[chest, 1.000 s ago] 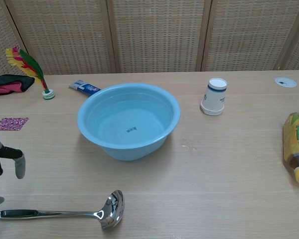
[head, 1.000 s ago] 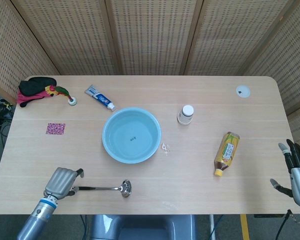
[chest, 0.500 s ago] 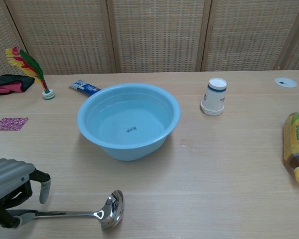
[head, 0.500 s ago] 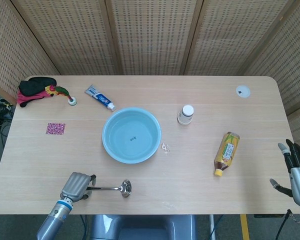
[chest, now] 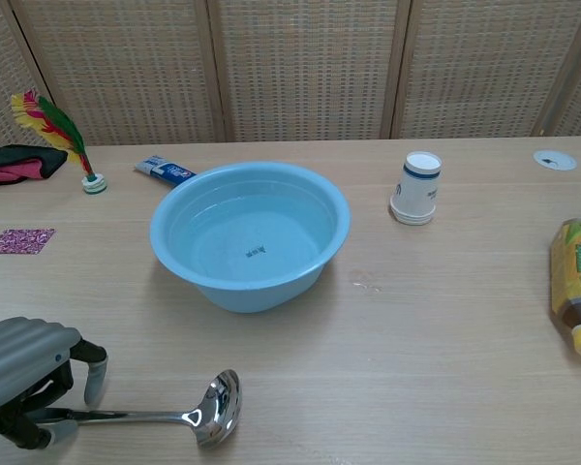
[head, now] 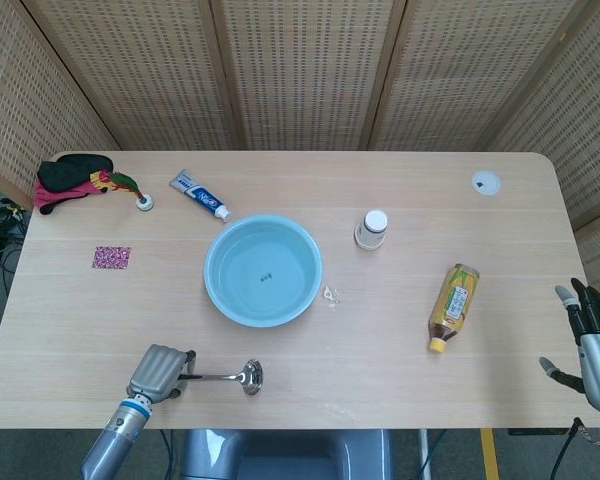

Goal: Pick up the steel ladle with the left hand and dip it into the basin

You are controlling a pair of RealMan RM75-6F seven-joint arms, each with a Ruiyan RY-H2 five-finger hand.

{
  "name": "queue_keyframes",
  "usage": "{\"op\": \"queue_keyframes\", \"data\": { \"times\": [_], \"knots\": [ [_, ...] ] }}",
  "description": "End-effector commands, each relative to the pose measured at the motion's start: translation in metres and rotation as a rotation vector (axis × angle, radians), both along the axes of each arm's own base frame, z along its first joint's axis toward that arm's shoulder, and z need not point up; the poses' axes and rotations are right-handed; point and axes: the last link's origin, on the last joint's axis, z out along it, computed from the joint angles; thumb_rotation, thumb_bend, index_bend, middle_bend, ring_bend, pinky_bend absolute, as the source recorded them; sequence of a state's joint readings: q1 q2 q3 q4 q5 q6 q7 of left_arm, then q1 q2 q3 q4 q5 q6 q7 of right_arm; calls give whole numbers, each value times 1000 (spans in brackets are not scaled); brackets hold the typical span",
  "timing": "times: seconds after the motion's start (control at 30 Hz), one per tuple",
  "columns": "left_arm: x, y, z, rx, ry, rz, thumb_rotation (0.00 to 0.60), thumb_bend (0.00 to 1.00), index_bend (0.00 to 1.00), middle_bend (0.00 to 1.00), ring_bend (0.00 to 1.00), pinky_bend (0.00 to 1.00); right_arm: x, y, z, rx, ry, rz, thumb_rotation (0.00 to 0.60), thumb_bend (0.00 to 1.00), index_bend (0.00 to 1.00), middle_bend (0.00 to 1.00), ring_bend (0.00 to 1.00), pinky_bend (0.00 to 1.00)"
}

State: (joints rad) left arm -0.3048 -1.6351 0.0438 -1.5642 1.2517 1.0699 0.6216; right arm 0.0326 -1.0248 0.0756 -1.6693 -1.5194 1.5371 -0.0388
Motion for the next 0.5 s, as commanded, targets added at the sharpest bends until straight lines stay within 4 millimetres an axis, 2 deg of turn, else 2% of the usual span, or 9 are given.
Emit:
{"op": "queue_keyframes", "data": {
  "times": [0.03, 0.5],
  "knots": [
    [-1, 0, -2, -1, 5, 3, 600, 340, 509, 900, 829, 957, 0, 0, 0, 0, 0, -1, 600, 0, 0, 0, 0, 0],
    [-5, 2, -7, 5, 27, 29, 600, 343, 524, 900, 829, 956, -1, 0, 1, -1, -3, -3, 600, 0, 0, 0, 0, 0]
  ]
}}
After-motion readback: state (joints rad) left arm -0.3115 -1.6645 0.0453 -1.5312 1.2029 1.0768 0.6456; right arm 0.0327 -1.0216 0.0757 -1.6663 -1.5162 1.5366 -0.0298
